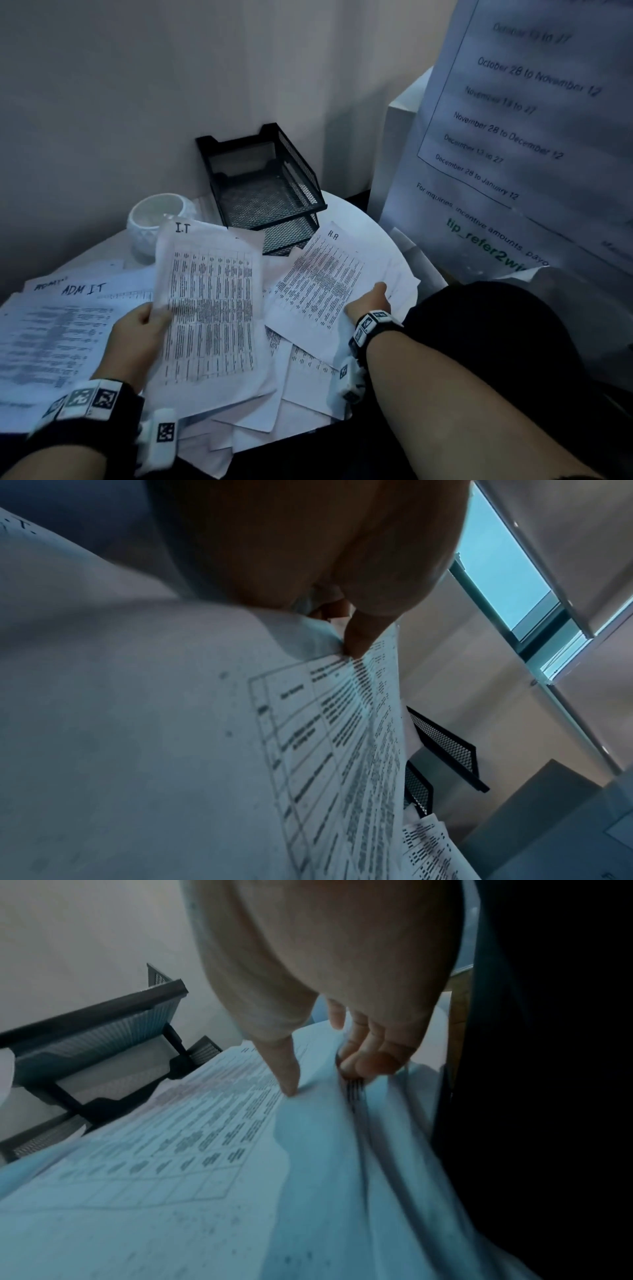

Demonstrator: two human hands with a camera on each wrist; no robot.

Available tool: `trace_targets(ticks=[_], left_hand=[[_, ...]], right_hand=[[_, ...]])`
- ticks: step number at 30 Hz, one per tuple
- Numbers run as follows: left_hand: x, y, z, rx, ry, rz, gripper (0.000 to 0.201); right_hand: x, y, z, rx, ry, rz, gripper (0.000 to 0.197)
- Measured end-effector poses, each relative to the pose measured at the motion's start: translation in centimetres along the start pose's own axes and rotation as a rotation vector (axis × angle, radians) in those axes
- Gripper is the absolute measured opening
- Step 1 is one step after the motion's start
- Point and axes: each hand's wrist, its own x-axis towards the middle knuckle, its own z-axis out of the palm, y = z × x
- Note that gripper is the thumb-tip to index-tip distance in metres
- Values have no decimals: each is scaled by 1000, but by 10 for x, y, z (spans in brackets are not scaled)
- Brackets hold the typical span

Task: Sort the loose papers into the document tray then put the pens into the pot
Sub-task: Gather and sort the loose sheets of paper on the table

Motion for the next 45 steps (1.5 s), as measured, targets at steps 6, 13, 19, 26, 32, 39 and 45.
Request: trace_targets(ticks=[6,13,19,26,32,39,45], left_hand=[[-1,3,0,-10,13,-69,13],[0,7,3,87,37,-116,5],[-4,15,-3,83,6,-46,17],[-10,26,-14,-66,45,-29,19],[-14,29,-17,-179,-14,16,19],[-18,36,-17,-423,-150,-17,29],[-21,41,-16,-537,-187,-122,27]], right_hand=[[-2,-3,-11,49,64,-22,38],[-6,-7,-37,263,203,-3,26],[-6,-20,-54,608,321,-89,38],[-23,-60,-83,932,403,-169,41],[-58,-74,-65,1026,63,-289,32],[-96,-63,-7,814,-367,-330,29],[-108,-62,13,584,-593,-202,21]])
